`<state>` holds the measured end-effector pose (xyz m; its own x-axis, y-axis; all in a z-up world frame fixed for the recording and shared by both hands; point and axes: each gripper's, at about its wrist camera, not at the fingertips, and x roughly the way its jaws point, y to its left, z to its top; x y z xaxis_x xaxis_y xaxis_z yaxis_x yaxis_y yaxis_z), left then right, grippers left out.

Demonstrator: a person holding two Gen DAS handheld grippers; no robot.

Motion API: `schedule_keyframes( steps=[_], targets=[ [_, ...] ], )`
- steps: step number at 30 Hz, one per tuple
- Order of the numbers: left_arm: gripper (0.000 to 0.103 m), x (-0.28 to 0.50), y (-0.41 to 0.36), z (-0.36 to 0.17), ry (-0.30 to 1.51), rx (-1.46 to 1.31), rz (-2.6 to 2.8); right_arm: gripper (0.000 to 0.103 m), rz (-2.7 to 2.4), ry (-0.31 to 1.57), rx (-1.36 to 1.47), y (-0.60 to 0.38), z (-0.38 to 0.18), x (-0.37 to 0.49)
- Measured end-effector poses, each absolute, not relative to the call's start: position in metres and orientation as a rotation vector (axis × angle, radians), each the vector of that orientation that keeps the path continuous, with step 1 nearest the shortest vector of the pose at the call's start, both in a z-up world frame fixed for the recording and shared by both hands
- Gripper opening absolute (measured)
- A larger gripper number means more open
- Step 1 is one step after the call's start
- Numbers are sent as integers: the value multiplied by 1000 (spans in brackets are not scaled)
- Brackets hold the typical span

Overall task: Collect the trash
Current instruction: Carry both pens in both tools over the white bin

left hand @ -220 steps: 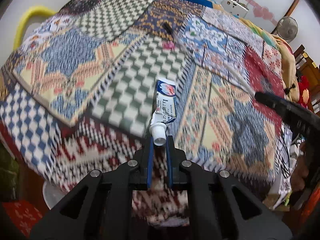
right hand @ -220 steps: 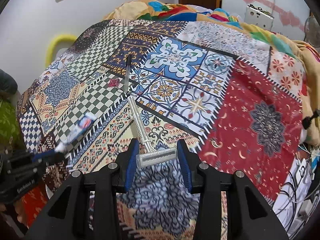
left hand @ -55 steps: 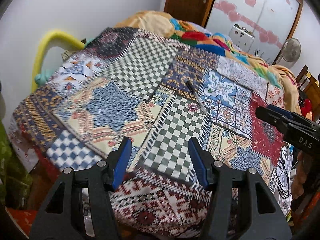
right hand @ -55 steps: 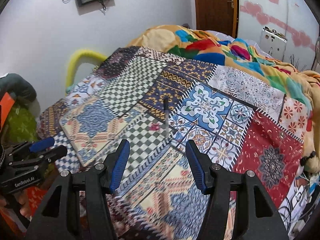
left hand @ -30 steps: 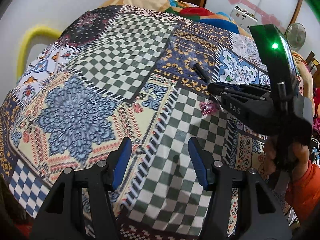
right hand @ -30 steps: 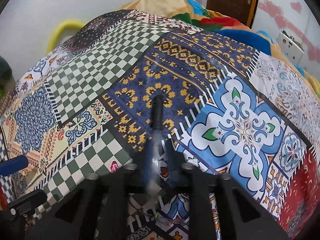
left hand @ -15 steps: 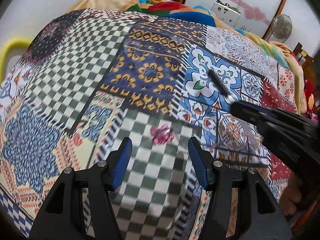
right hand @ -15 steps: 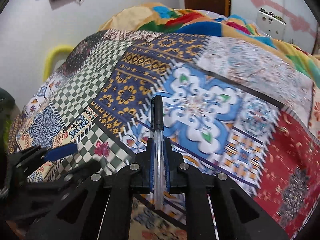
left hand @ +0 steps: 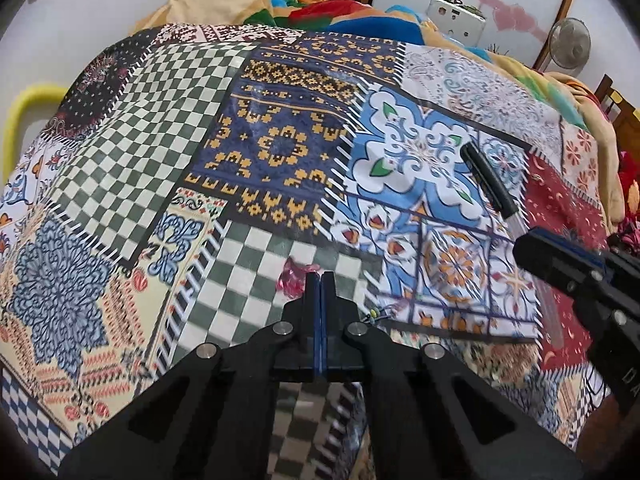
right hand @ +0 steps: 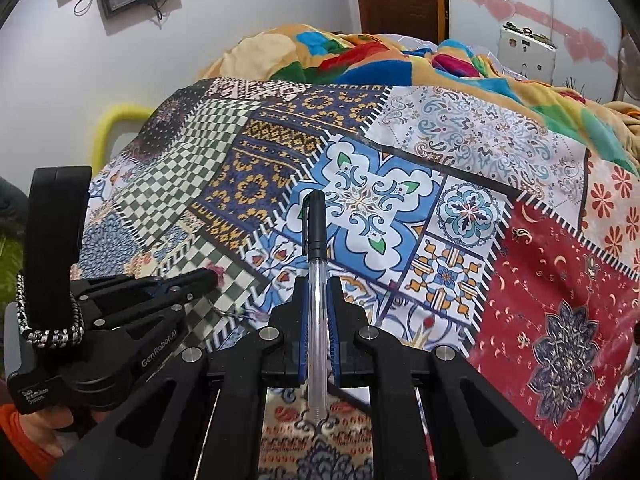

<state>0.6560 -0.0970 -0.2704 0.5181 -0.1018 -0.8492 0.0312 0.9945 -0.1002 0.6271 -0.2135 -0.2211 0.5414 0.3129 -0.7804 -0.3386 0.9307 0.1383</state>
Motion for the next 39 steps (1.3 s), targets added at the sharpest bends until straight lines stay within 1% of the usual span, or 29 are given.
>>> schedule_keyframes(
  steps=[6, 12, 18, 23, 30, 39],
  targets=[
    [0, 618, -97, -244, 1000, -84, -97, 8, 403, 894, -36, -214, -192, 604],
    [0, 580, -87, -202, 950, -81, -97, 8, 426, 871, -45, -207, -163, 575],
    [0, 541, -68, -161, 914, -114, -86, 8, 461, 836, -72, -192, -132, 539],
    [0, 508, -47, -137, 883, -116, -52, 8, 499, 814, -93, -173, -112, 512],
    [0, 452, -3, -116, 846, -129, 27, 8, 576, 794, -124, -134, -95, 474],
    [0, 375, 66, -108, 835, -169, 140, 8, 707, 787, -173, -65, -85, 417]
  ],
)
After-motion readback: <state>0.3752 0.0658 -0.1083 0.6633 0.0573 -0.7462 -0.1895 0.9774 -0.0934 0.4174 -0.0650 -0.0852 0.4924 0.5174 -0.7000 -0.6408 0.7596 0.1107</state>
